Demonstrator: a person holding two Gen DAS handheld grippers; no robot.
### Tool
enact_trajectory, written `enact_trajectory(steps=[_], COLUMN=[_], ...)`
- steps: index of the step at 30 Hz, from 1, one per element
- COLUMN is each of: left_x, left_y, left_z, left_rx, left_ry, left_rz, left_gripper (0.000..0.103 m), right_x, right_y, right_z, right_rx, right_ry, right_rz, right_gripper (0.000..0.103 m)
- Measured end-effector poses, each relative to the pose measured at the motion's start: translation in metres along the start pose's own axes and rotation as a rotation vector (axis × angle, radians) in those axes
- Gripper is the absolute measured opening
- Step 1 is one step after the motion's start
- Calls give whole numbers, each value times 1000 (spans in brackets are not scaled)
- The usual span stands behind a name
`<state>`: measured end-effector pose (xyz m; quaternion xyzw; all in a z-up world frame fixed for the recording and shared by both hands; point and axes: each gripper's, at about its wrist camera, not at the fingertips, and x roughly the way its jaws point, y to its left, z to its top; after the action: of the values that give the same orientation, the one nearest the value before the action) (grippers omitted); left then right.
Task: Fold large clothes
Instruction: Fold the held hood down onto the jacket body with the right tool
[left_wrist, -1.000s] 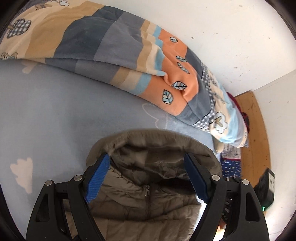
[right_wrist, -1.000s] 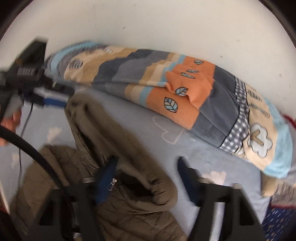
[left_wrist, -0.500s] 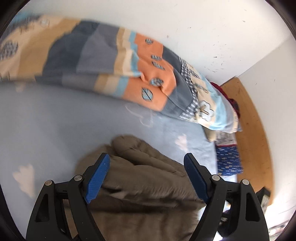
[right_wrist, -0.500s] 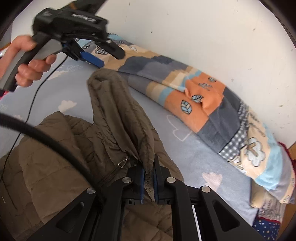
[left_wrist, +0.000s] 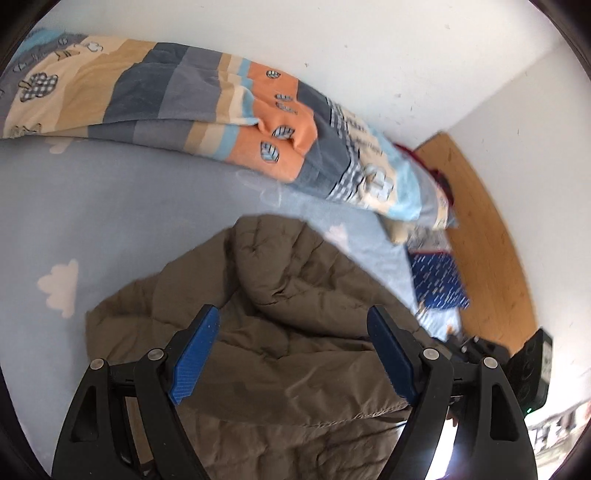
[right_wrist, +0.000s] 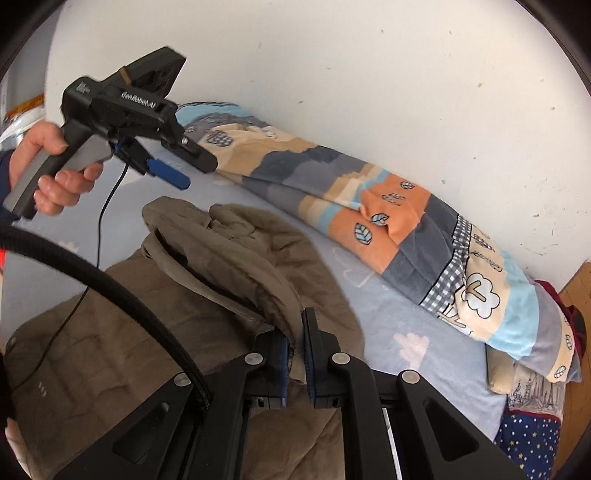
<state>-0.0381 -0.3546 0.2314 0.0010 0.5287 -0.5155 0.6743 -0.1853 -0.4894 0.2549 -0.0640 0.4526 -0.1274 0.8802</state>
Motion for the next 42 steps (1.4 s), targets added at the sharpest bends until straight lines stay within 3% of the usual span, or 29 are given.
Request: enact_trajectory(steps=[3, 6, 10, 13, 15, 17, 19, 23, 26, 27, 29, 35, 36, 37, 39, 42], left_x=[11, 30, 18, -2, -14, -23, -33, -45, -40, -37, -34, -21, -18, -17, -13, -6], left_y=[6, 17, 16, 9, 7, 10, 14, 17, 23, 22, 27, 45, 47, 47, 49, 56], left_z=[-35, -61, -104, -133, -149, -155, -156, -159, -158, -159, -156, -145, -143, -143, -140, -137], left_rx=[1, -55, -92, -89, -85, -86, -87, -57, -43, -27, -13, 2, 8, 10, 13, -20], left_ry=[31, 55, -31, -121, -179, -229, -275, -373, -395, -394, -387, -362, -351, -345, -326, -304], left_rz=[26, 60, 84, 110, 139, 175, 214, 334, 419, 462, 505, 568, 566, 556, 521, 478], left_gripper=[81, 81, 81, 81, 81, 81, 81, 81, 81, 81, 81, 81, 81, 81, 81, 81], right_x=[0, 28, 81, 98, 85, 62, 34, -14, -18, -7, 18, 127, 143, 155, 177, 197], right_y=[23, 43, 54, 59, 61, 55, 50, 44, 45, 46, 57, 101, 107, 109, 114, 110], right_z=[-25, -56, -94, -109, -106, -102, -101, -83, -54, -41, -22, 4, 3, 1, -10, -29], right_rx=[-21, -32, 60, 113, 135, 173, 200, 308, 442, 486, 531, 570, 568, 576, 601, 647], right_ry=[49, 135, 242, 254, 241, 232, 204, 110, 43, 38, 45, 157, 182, 144, 195, 222], right_rz=[0, -31, -65, -103, -107, -70, -44, 34, 92, 95, 98, 97, 86, 70, 70, 114], right_gripper=[8, 8, 9, 13, 22, 49, 54, 54, 50, 47, 31, 20, 20, 20, 20, 20])
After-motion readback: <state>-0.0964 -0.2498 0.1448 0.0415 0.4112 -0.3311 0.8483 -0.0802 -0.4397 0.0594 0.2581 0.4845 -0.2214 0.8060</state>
